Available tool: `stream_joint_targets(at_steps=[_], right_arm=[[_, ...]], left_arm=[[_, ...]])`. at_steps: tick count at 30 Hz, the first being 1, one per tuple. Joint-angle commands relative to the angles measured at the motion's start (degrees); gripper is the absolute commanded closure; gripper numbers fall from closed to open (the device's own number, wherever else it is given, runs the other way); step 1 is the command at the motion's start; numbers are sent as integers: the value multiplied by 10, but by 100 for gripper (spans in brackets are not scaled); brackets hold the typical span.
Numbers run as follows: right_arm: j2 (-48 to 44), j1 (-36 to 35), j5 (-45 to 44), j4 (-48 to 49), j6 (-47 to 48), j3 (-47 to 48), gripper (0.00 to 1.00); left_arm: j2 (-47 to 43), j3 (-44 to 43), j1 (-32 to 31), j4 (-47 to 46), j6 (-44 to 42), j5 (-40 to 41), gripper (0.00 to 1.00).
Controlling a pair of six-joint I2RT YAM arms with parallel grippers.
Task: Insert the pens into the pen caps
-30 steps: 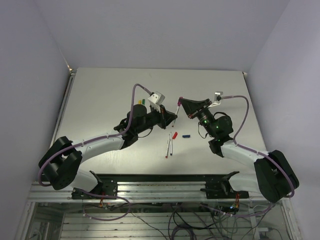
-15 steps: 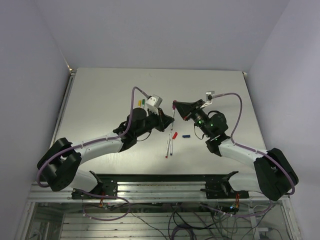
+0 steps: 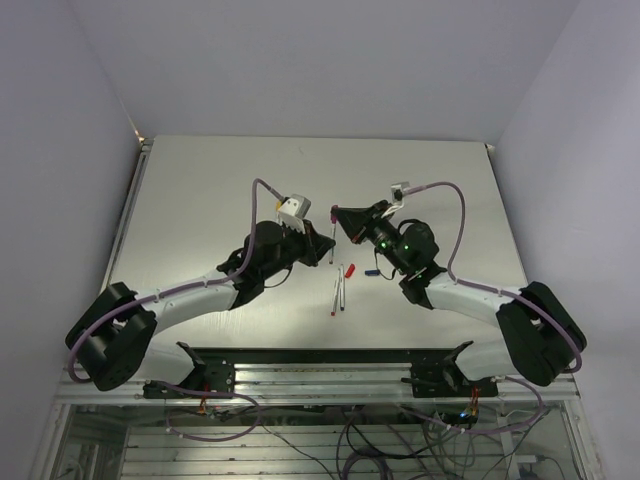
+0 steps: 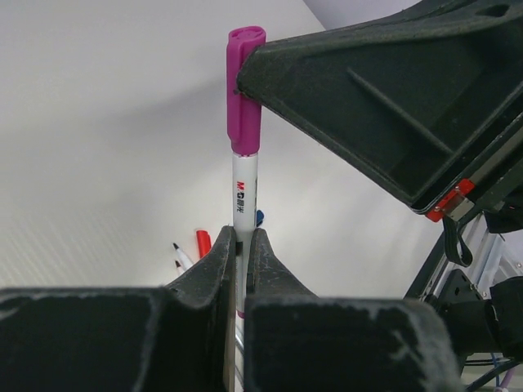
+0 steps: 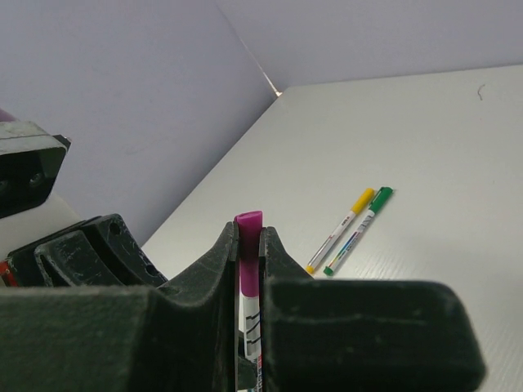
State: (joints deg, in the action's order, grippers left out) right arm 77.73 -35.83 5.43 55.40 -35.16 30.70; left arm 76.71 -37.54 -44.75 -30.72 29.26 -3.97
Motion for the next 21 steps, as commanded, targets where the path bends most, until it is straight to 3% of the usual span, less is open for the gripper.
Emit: stream_joint_targets(at_steps=[1,16,21], right_arm=[[29,-37,49,-119,18,-11,100],[47,-50,-9,-162,40,43,98],[27,-50,-68,-173,93,92,67]], left_arm=[[-45,-25,26,-150,0,78,93],[-38,-24,34,-120,-2,76,93],[-13,-5,34,-95,-4,90,93]])
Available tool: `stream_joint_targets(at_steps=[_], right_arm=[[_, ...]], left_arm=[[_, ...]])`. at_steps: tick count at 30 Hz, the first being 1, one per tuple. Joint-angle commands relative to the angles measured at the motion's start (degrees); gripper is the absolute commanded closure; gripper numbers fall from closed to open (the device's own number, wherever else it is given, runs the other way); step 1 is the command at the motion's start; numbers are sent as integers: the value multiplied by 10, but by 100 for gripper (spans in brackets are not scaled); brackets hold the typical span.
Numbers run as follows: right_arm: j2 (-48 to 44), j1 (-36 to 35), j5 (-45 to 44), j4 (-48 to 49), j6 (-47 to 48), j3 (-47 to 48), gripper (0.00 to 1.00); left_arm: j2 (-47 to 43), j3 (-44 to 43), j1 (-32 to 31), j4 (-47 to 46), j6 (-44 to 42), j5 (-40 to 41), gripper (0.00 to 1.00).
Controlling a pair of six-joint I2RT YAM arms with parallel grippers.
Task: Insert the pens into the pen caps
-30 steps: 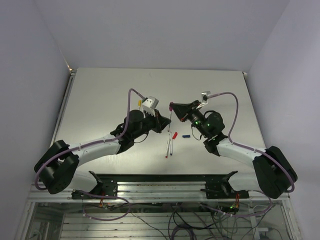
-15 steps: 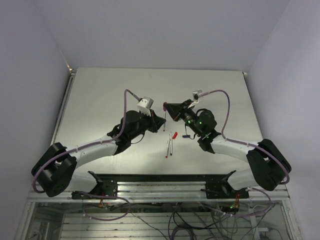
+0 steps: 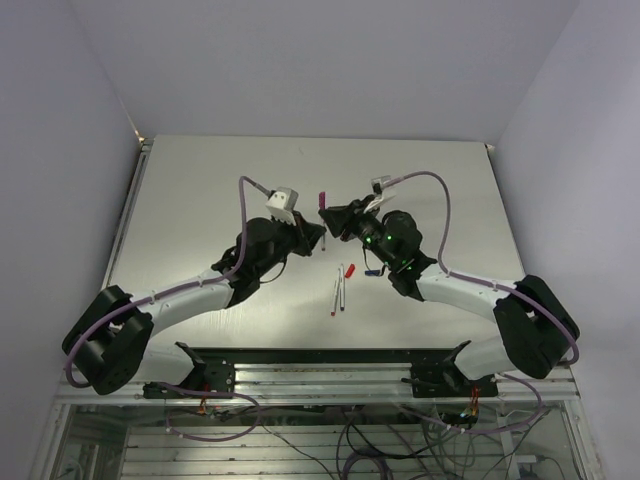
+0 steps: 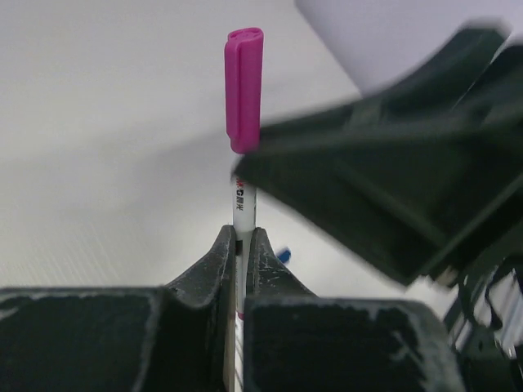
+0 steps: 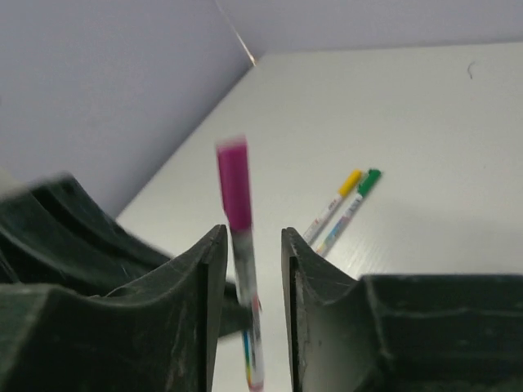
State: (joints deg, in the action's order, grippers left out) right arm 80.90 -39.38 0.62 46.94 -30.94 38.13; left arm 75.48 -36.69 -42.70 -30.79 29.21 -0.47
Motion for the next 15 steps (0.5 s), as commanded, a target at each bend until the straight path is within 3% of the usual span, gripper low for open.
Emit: stream_joint_targets(at_steps=[1,9,15], right_arm=[[-10,-14,-35,-87,60,26,63],[-81,-14,-154,-82,116,27,58],[-125,-14,-277,-162,98,-1,58]], left_arm=[[10,-11,14,-88,-5,57,93],[100,-17,13,-54,-27,101,93],[182,-87,14,10,-71,177,93]])
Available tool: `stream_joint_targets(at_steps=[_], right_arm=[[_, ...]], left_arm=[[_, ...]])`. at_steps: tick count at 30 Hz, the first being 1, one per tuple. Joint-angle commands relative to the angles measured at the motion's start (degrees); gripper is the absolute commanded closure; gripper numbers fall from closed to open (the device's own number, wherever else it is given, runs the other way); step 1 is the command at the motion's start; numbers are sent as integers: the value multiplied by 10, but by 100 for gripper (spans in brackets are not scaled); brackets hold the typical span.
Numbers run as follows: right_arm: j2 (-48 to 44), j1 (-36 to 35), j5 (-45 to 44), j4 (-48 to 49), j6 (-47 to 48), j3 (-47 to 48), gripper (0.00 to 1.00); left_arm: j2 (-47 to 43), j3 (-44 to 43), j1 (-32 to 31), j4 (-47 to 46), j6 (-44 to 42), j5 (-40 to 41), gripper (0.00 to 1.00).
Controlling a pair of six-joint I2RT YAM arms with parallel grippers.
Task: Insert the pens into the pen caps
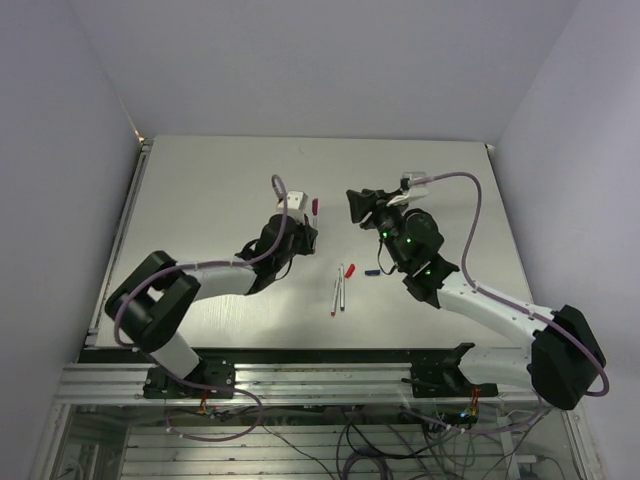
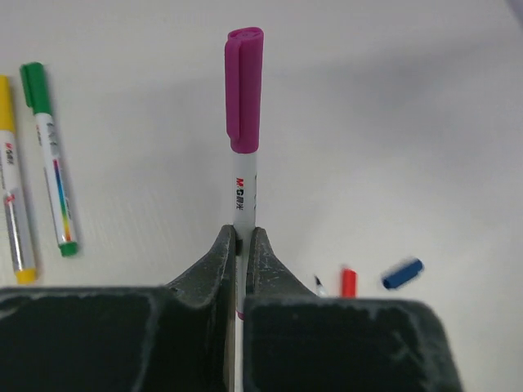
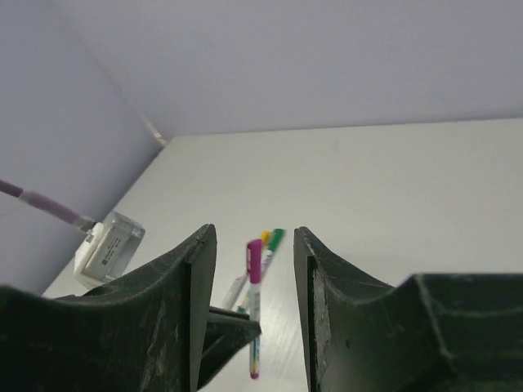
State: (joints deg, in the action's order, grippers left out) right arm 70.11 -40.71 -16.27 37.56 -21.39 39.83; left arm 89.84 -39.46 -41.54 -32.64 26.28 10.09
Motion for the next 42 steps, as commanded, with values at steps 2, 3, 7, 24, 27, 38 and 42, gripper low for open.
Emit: stream_joint_targets(at_steps=[2,3,7,24,27,38,42], right_arm=[[-21,0,-135,-104,-4,-20,58],[-22,1,-144,-120,-7,-20,58],[-31,2,-169,-160,-23,-32,59],[-56,4,-169,-172,-54,-66,59],[-56,3,-167,-170,-56,-66,59],[-45,3,-155,-165,-59,-64,60],[-47,3,-155,-162,-60,-66,60]], left_arm=[[78,-93,4,55,-61,110,93],[96,-110,7,72,-66,124,93],[160,-177,19,146,-68,160,93],[307,-373,47,378,-50,228,93],[319,-384,49,394,-46,231,89],[315,-381,50,392,-37,221,63],[296,-382,51,387,-39,211,59]])
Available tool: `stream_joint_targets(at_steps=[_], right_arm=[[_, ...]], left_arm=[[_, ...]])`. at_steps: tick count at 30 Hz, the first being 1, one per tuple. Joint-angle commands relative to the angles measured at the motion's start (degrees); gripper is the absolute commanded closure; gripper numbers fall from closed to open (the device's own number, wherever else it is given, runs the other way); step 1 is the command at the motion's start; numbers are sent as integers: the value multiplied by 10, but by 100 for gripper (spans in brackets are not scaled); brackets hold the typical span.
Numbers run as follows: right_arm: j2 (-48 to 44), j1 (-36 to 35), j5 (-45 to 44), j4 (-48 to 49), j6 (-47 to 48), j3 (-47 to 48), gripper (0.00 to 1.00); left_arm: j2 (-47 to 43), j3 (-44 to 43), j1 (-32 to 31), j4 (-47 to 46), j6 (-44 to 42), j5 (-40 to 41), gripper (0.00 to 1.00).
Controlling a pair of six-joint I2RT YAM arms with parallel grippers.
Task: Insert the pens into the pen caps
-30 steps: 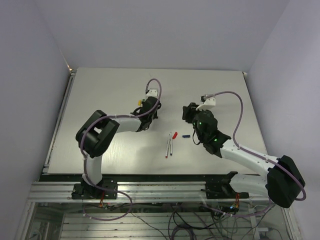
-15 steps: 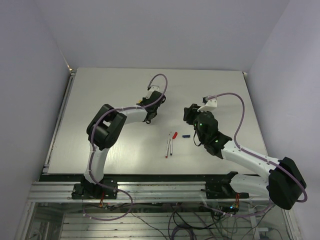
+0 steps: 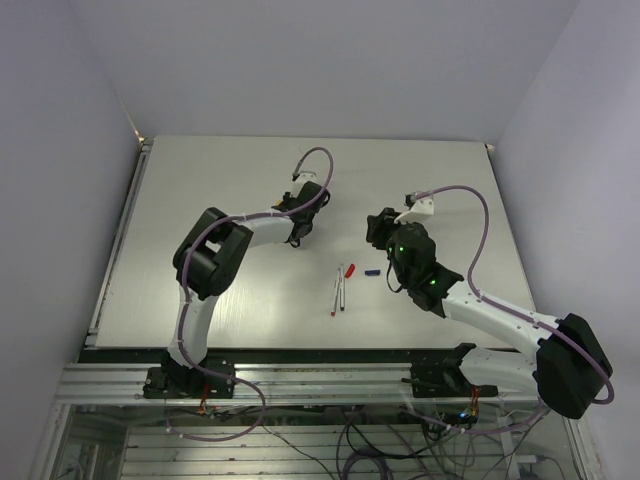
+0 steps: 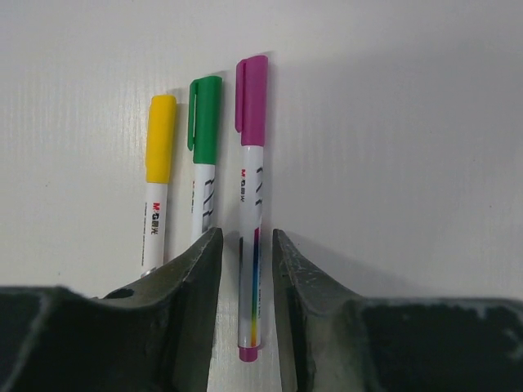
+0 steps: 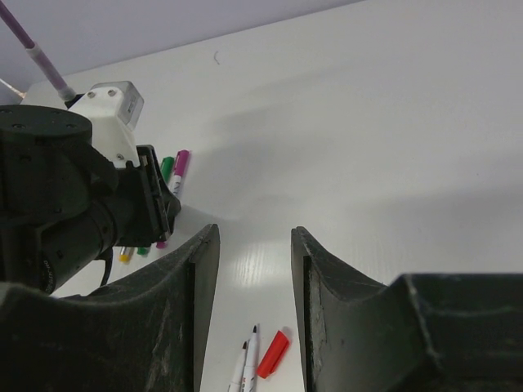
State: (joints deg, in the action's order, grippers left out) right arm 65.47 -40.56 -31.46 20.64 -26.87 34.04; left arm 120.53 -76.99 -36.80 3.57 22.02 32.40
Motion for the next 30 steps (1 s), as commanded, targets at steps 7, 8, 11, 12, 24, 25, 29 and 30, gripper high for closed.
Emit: stream_joint_targets(at_steps=[7,8,11,12,24,25,29,30], right_arm=[[-3,2,-3,13,-4,-12,61],[-3,2,-4,13,-4,-12,61],[-5,2,-8,12,-4,-13,61],[-4,2,-9,12,-5,-13,61],[-1,4,-79,-54,-63,-13,57],[-7,8,-84,-58,-72,-16,52],[-23,37,-64,-78,-101,-28,44],[-25,46,-50,-80,-106,-31,44]], left_arm=[[-69,-3,1,17,-6,-24,59],[-79,0,1,16,-7,-25,59],[-110,17,0,11,-7,-26,59],[-120,22,-1,9,-7,-27,59],[-234,132,-54,19,14,-123,60],[-246,147,-61,17,14,-133,60],[-290,198,-97,24,18,-171,60],[-299,203,-106,29,18,-175,61]])
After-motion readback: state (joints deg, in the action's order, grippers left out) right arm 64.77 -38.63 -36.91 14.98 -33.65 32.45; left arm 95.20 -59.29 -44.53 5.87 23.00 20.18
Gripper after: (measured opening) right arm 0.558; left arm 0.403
